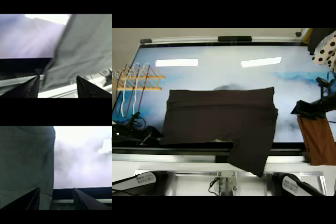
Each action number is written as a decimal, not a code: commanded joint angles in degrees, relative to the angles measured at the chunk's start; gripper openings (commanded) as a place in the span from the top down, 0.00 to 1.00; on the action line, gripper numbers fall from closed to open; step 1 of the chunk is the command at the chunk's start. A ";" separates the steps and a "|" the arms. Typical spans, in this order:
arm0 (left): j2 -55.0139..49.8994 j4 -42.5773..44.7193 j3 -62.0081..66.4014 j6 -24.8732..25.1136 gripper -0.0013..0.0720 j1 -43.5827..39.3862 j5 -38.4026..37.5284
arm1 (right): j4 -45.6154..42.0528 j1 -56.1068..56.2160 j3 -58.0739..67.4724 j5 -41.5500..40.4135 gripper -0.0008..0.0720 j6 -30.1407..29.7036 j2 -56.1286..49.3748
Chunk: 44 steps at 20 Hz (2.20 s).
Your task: Fold the shirts.
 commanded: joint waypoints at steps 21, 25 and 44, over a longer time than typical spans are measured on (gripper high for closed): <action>-0.33 -2.43 -4.04 2.25 0.94 -3.32 4.37 | 8.98 0.24 -40.89 -9.79 0.23 -0.46 10.69; -0.33 -2.49 -4.04 2.23 0.94 -3.32 4.35 | 12.92 0.24 -43.17 -12.83 0.23 -1.33 10.69; -0.33 -3.96 -3.23 3.32 0.94 -3.30 4.26 | 16.52 0.20 -40.94 -11.06 0.88 -7.91 10.69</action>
